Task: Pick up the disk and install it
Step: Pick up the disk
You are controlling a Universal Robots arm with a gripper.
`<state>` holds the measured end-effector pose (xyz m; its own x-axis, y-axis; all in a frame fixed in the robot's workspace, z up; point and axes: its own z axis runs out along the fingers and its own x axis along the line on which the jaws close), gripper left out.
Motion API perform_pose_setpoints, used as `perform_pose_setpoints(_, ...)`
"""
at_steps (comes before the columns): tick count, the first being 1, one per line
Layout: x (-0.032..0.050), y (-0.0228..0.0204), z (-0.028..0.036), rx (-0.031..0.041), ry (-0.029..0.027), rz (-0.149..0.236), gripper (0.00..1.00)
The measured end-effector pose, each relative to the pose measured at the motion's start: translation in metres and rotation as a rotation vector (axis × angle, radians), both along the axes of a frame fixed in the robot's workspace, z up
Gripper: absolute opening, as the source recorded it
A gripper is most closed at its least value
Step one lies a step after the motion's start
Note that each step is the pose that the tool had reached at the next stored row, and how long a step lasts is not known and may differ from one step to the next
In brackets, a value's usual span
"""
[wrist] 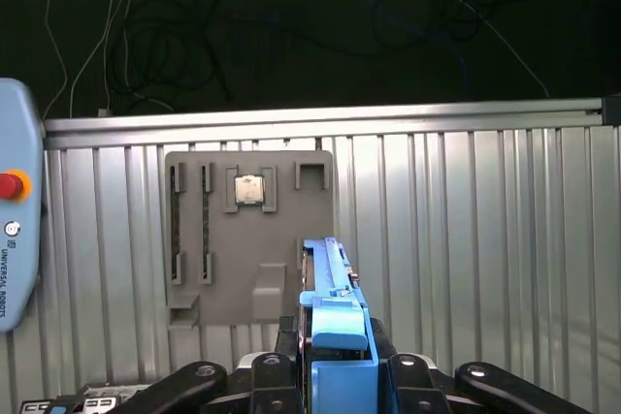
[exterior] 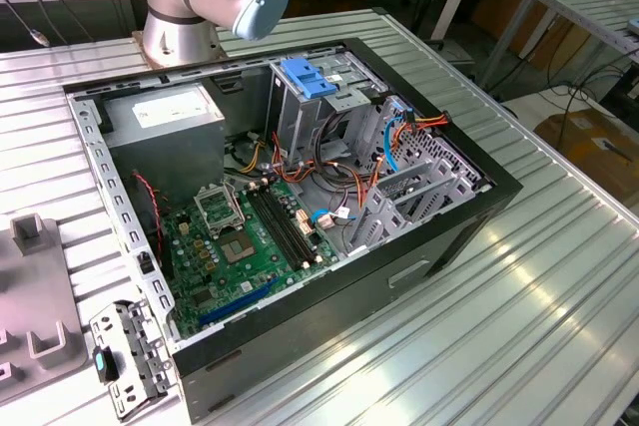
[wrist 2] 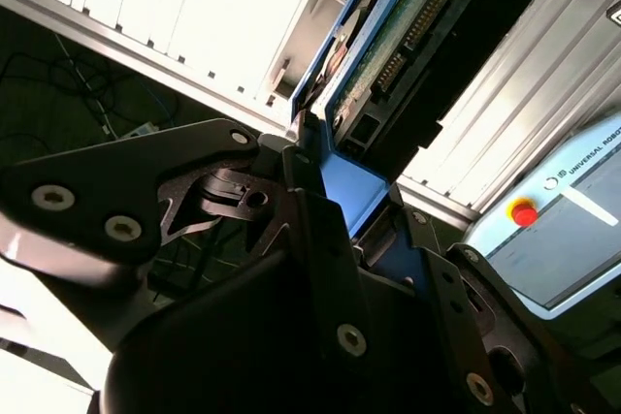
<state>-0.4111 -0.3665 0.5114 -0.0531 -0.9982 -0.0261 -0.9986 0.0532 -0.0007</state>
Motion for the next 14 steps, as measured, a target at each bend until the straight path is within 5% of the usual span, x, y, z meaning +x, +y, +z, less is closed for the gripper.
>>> perform_pose_setpoints(14, 0.0334, -0.0013, 0.0000, 0.0000, 0.0016, 0.000, 0.37)
